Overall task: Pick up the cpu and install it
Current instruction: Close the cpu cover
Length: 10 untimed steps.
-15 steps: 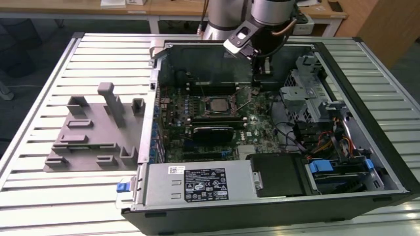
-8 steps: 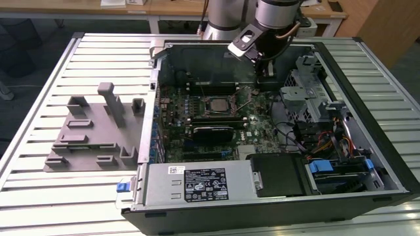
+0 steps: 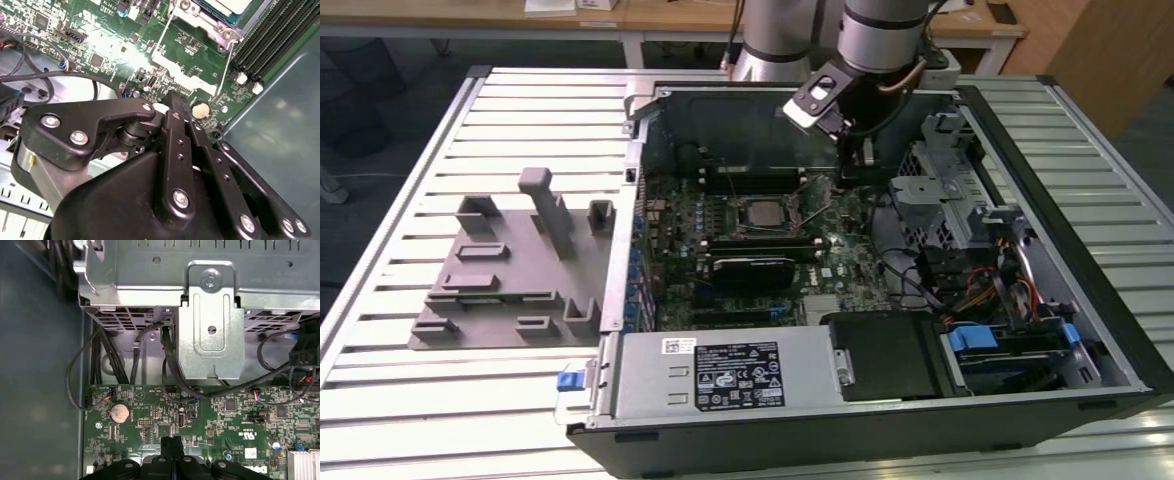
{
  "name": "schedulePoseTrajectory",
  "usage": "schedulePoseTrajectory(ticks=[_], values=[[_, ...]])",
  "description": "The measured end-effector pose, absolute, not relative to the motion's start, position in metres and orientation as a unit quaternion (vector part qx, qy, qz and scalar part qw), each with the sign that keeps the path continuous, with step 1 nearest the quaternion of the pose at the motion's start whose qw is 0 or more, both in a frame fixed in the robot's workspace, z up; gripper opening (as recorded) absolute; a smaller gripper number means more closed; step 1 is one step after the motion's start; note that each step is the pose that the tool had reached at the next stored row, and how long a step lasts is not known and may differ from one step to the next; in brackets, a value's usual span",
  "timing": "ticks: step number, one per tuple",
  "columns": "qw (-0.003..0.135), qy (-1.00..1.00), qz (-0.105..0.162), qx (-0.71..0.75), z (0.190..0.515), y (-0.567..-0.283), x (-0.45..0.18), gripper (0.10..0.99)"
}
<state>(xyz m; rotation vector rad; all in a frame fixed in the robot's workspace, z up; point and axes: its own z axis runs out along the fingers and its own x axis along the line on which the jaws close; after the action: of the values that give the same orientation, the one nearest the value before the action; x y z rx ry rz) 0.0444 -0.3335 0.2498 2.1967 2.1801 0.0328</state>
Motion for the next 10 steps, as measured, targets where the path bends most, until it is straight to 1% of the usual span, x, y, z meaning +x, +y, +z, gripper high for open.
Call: schedulePoseTrajectory(ticks=[5,10], values=[[0.023,0.704,0.01,0.71,0.2421,-0.3335,0.0444,0.106],[0.023,0.704,0.01,0.71,0.2414,-0.3335,0.0444,0.106]])
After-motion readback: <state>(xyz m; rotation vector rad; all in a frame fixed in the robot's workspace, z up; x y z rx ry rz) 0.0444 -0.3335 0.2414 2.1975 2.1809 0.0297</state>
